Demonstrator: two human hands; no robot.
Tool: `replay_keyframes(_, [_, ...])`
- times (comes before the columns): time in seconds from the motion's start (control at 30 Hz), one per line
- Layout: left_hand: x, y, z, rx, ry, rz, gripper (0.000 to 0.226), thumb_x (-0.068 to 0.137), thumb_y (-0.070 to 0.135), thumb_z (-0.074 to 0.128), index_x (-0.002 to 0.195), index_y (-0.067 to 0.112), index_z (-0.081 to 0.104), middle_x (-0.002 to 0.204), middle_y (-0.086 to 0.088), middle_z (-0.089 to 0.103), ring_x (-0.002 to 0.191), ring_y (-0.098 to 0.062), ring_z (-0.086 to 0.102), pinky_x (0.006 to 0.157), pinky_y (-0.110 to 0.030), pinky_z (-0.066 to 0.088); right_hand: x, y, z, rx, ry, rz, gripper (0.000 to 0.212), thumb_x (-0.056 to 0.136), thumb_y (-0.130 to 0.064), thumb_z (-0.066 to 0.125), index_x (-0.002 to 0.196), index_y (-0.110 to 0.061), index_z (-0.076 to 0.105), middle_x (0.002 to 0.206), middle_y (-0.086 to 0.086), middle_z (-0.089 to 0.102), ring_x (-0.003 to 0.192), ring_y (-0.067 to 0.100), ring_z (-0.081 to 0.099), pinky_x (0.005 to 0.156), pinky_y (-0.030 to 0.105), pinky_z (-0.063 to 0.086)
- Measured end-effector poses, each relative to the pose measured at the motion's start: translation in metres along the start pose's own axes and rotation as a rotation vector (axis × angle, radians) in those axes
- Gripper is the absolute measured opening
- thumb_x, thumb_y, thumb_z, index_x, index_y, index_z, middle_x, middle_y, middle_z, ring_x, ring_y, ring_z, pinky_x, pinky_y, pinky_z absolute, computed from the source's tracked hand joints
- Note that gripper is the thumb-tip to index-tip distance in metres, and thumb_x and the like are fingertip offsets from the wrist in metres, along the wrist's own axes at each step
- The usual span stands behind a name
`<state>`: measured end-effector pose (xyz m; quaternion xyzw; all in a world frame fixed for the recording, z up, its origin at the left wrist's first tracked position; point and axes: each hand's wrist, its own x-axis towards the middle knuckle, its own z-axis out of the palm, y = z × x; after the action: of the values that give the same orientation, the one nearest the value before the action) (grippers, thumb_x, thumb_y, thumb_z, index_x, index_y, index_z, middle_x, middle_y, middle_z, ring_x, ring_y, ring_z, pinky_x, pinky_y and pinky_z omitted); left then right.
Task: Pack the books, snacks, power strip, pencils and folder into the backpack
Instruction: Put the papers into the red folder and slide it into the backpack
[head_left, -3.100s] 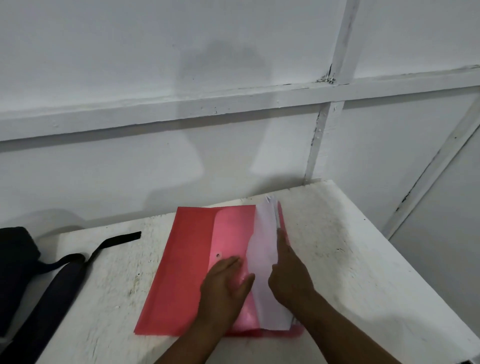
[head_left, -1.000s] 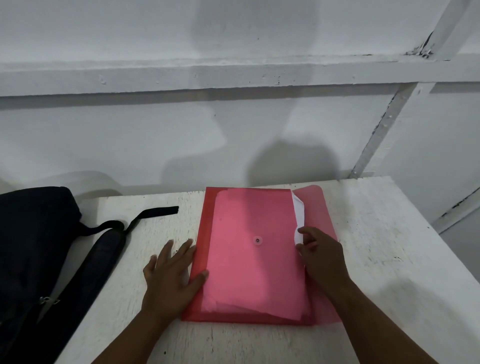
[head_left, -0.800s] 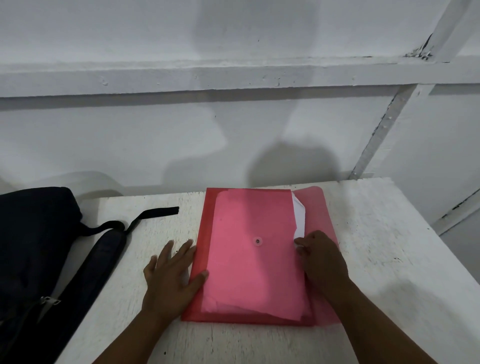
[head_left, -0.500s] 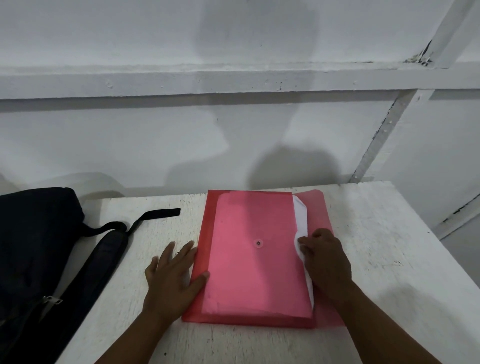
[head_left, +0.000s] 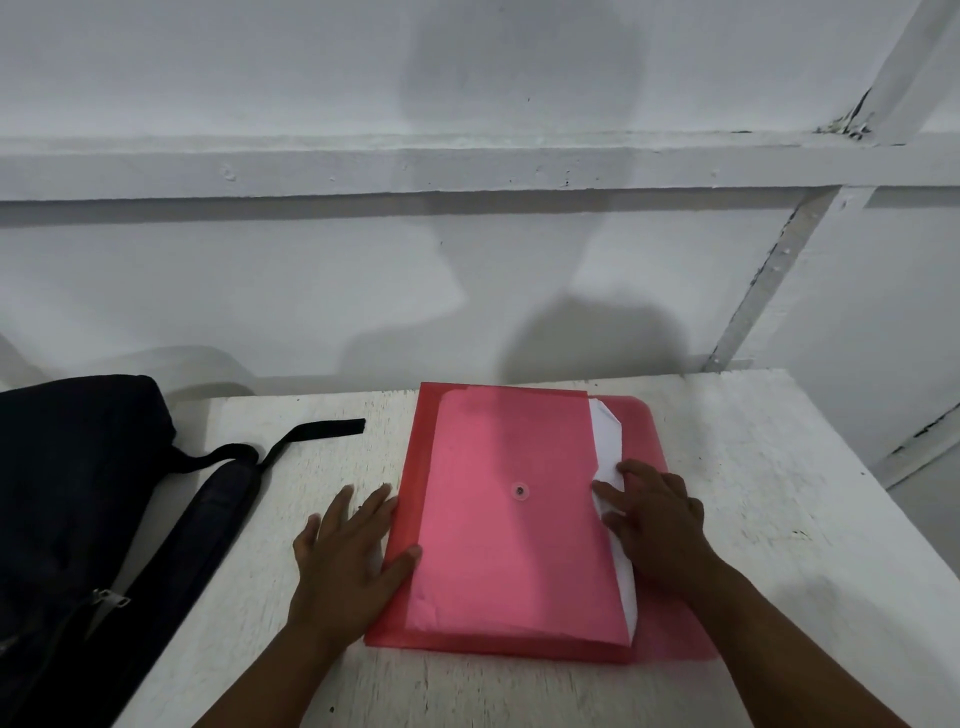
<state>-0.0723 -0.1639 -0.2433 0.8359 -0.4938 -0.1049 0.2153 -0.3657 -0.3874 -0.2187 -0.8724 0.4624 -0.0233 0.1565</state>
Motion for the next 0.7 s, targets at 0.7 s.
replay_keyframes(0.7, [-0.001,0.000,0.000,-0.005,0.014,0.011,0.081,0.083,0.080,0.027,0.152,0.039,0.034,0.159,0.019,0.027,0.153,-0.010,0.003,0.121,-0.045,-0.002,-0.003,-0.018,-0.015,-0.071,-0.286,-0.075,0.092,0.064,-0.087,0.058,0.145,-0.061,0.024,0.163,-0.013,-0.005,0.146,0.022,-0.007,0.116,0.045,0.001])
